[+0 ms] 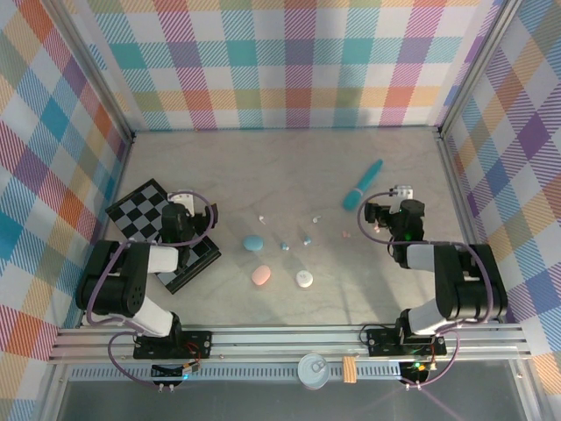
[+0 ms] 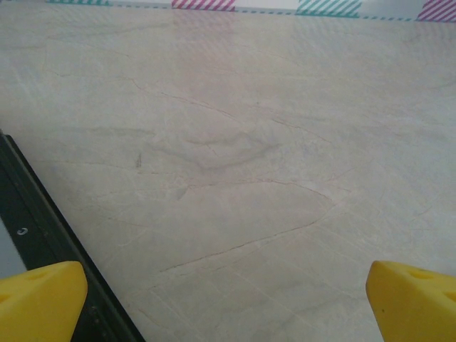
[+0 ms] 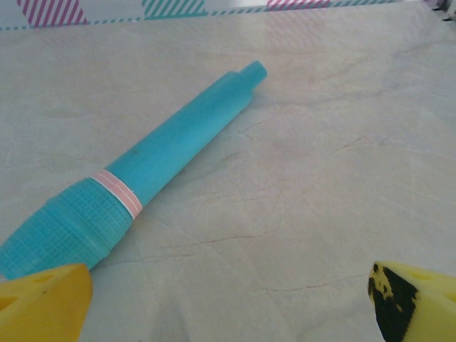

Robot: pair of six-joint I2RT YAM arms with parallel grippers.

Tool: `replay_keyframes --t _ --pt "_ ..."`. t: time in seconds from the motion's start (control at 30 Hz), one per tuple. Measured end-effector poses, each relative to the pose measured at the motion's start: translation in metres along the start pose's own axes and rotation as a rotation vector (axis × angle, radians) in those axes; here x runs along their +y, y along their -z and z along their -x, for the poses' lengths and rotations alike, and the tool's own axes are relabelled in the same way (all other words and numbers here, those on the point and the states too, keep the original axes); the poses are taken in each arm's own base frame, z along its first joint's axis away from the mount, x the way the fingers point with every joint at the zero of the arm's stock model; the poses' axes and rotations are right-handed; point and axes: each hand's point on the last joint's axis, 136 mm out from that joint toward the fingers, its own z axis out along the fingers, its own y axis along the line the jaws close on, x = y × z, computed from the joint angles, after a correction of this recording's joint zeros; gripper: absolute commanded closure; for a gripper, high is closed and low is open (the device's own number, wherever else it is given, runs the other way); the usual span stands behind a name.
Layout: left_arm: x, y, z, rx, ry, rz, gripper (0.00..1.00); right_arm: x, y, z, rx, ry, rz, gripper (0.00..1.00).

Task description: Insert wireless bluetooth earbuds into charging case

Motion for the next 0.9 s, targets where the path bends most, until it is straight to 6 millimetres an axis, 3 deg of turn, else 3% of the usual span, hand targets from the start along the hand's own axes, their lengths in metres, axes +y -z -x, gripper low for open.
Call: replay_keyframes --t 0.13,0.27,0.37,0.5,0.63,0.77,0.9 --pt "-0.006 0.021 0.037 -0.093 -0.006 0.001 0.0 0.004 0.021 0.038 -0.068 -0.02 0.002 0.01" --pt "-0.031 0.046 0.063 -0.144 -0.031 -0.047 0.0 0.016 0.044 0.072 -0.101 -0.078 0.048 0.01" --pt "-0.058 0.059 0.076 -0.144 -0.053 -0.109 0.0 0.033 0.059 0.088 -0.09 -0.126 0.116 0.01" --pt "-0.095 0.076 0.087 -0.124 -0.073 -0.205 0.0 0.071 0.077 0.092 -0.01 -0.171 0.248 0.01" --pt "-0.12 0.093 0.081 -0.059 -0.041 -0.295 0.0 0.126 0.098 0.07 0.141 -0.153 0.401 0.01" --pt "-0.123 0.106 0.073 0.019 0.031 -0.33 0.0 0.185 0.13 0.029 0.341 -0.078 0.532 0.01" --pt "-0.119 0.114 0.065 0.075 0.086 -0.326 0.0 0.215 0.159 -0.019 0.52 -0.001 0.572 0.01"
